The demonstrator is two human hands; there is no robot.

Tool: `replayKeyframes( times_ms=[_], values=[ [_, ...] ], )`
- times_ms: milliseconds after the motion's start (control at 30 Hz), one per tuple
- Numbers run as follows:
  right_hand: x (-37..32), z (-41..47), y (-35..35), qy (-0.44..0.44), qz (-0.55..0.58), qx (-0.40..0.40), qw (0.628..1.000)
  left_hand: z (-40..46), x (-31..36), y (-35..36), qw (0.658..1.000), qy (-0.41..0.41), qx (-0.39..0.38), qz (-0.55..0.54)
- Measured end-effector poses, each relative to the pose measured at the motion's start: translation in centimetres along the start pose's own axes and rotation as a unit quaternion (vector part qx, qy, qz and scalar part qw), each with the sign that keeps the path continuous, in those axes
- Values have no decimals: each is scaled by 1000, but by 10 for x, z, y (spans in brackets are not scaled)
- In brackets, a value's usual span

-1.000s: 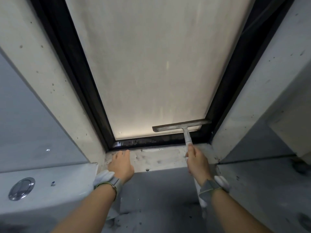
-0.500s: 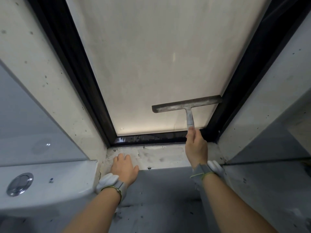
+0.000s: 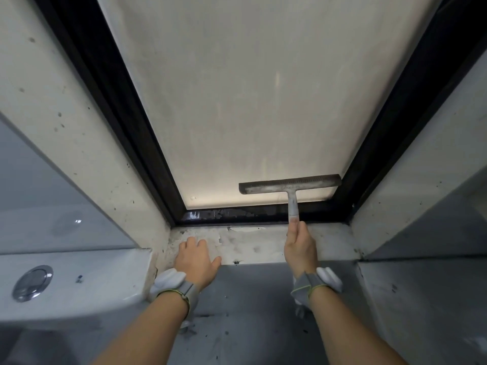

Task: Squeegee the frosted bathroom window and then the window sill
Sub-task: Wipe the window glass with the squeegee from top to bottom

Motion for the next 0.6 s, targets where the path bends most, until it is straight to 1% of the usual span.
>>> replayKeyframes(
  times_ms=[167,233,333,500,567,600],
  values=[
    [15,-10,3,36,-56,-25,997,0,1,0,1000,-3,4,13],
    [14,-9,2,48,-68,-28,996,1,1,-1,1000,-3,7,16],
    [19,-14,2,89,-71,-60,992,0,0,-1,1000,-3,4,13],
    [7,-26,-16,110,-11,-46,993,-1,2,-4,1000,4,5,14],
    [-5,-29,-18,123,71,-52,989,0,2,-5,1000,5,1,16],
    [-11,-33,-19,131,135,-52,981,0,2,-5,1000,7,-1,17]
  ],
)
Point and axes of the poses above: each hand's wrist, its own z-axis towards the middle knuckle, its own y-axis out of the palm, x = y × z, the point moved 6 cm from there along z, towards the middle knuckle, and after that the axes turned 15 degrees about z, right-handed, at the moved point
